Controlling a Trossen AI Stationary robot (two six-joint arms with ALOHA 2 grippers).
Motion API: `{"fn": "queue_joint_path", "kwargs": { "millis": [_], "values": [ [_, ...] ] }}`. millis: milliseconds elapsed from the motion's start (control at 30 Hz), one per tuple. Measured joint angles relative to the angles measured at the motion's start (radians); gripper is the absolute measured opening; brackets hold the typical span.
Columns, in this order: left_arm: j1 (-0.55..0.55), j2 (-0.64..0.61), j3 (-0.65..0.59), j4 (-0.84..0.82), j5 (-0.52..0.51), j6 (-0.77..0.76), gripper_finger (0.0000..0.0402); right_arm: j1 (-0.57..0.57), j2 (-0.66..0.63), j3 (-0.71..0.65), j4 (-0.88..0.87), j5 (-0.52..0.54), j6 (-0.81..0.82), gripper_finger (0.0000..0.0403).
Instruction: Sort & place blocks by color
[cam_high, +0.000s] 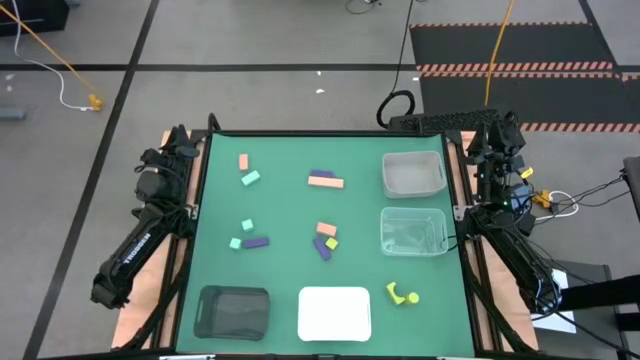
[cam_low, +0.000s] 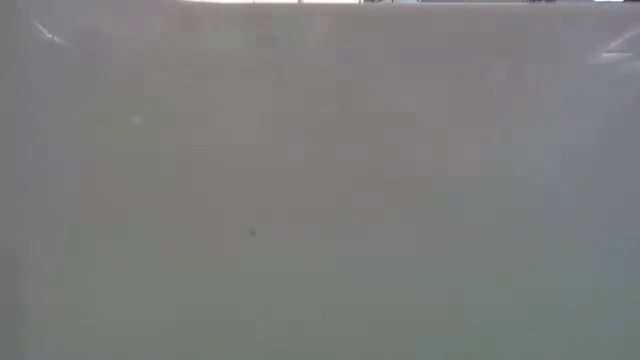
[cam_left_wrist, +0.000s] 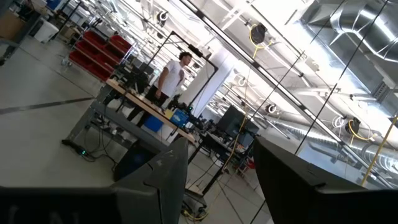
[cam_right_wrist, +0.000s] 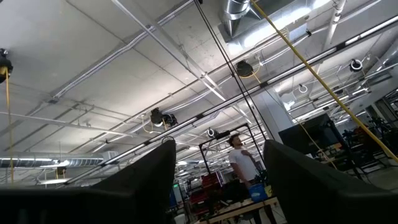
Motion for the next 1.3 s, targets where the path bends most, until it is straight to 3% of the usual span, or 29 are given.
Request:
{"fn": "queue_joint_path", "kwargs": {
  "millis": [967, 1133, 1300],
  "values": [
    [0.0, 0.0, 0.0, 0.001, 0.0, 0.037, 0.0182, 0.0, 0.0, 0.0, 0.0, 0.0, 0.0, 0.0236],
    [0.0, 0.0, 0.0, 0.002, 0.01, -0.119, 0.0182, 0.0, 0.0, 0.0, 0.0, 0.0, 0.0, 0.0236],
    [0.0, 0.0, 0.0, 0.002, 0.121, -0.274, 0.0182, 0.0, 0.0, 0.0, 0.0, 0.0, 0.0, 0.0236]
  ]
}}
